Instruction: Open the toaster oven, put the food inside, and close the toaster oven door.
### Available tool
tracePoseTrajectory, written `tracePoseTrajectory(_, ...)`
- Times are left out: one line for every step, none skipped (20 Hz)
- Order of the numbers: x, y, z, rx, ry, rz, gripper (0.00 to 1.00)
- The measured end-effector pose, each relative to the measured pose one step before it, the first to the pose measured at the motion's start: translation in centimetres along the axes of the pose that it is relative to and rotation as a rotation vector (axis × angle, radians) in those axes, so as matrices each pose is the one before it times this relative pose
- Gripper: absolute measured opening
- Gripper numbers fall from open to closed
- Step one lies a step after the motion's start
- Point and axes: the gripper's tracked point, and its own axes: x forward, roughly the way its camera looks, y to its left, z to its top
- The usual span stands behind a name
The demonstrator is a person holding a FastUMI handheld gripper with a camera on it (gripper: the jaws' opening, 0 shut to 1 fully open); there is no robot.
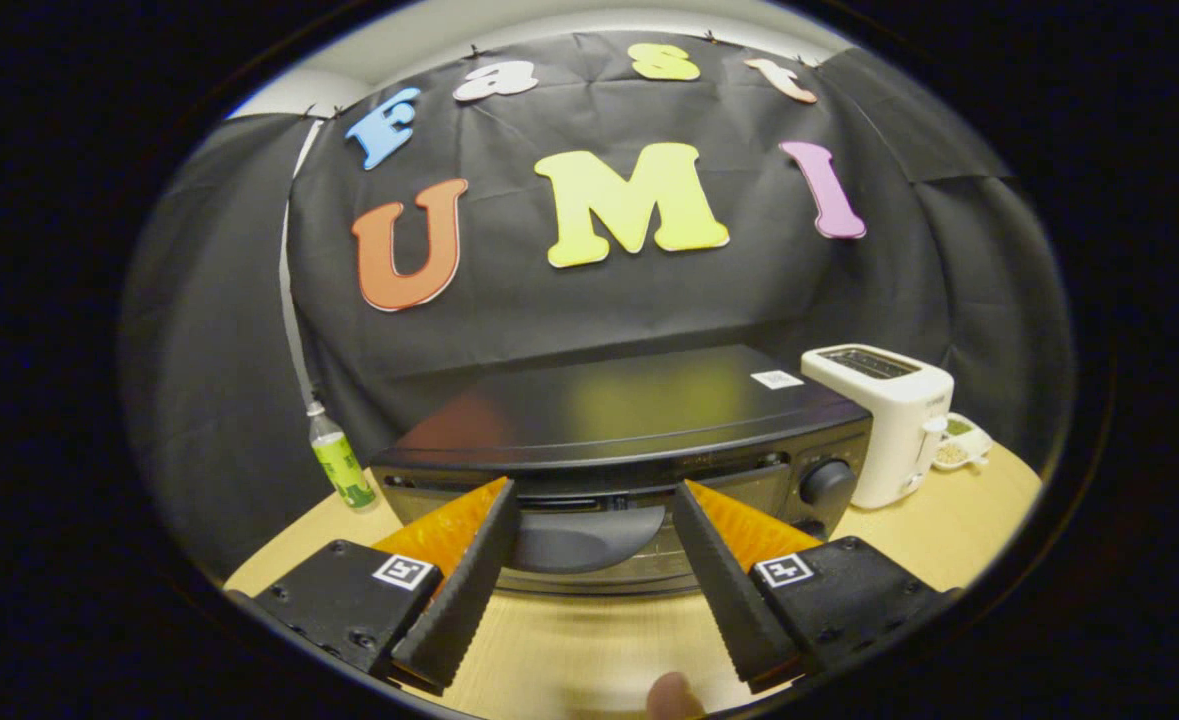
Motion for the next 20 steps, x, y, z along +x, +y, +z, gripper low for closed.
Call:
tracePoseTrajectory(-0.286, 0.018, -0.175, -0.01114, 0.01487, -0.00058, 1.0)
tracePoseTrajectory(-0.445, -0.045, -0.043, -0.0276, 0.00623, -0.00884, 1.0)
tracePoseTrajectory(-0.475, 0.05, -0.183, -0.03186, 0.00565, -0.01017, 1.0)
tracePoseTrajectory(-0.512, 0.028, -0.122, -0.03239, -0.00087, -0.00905, 1.0)
tracePoseTrajectory(-0.592, 0.126, -0.462, -0.02608, 0.00291, -0.00537, 1.0)
tracePoseTrajectory(-0.442, 0.045, -0.446, -0.00918, 0.0072, 0.00129, 1.0)
tracePoseTrajectory(-0.592, 0.028, -0.732, 0.00086, 0.01455, 0.00568, 1.0)
tracePoseTrajectory(-0.502, 0.048, -0.61, 0.00437, 0.01435, 0.00795, 1.0)
tracePoseTrajectory(-0.558, 0.065, -0.64, 0.00166, 0.01119, 0.00399, 1.0)
tracePoseTrajectory(-0.266, 0.092, -0.56, -0.01401, 0.00134, -0.00176, 1.0)
tracePoseTrajectory(-0.6, -0.012, -0.619, -0.02379, 0.00697, -0.00509, 1.0)
tracePoseTrajectory(-0.636, 0.102, -0.546, -0.02141, 0.00568, -0.00553, 1.0)
tracePoseTrajectory(-0.104, 0.094, -0.88, -0.01622, 0.01288, -0.00332, 1.0)
tracePoseTrajectory(-0.201, -0.025, -0.694, -0.01149, 0.01514, -0.00302, 1.0)
tracePoseTrajectory(-0.276, 0.084, -0.793, -0.01682, 0.01852, -0.00468, 1.0)
tracePoseTrajectory(-0.194, 0.067, -0.563, -0.02164, 0.01708, -0.00666, 1.0)
tracePoseTrajectory(-0.173, 0.109, -0.746, -0.02409, 0.02184, -0.00785, 1.0)
tracePoseTrajectory(-0.17, 0.014, -0.588, -0.01432, 0.01646, -0.006, 1.0)
tracePoseTrajectory(0.025, 0.077, -0.495, 0.00107, 0.01074, 0.00031, 1.0)
tracePoseTrajectory(-0.128, 0.075, -0.528, 0.01789, 0.01871, 0.00939, 1.0)
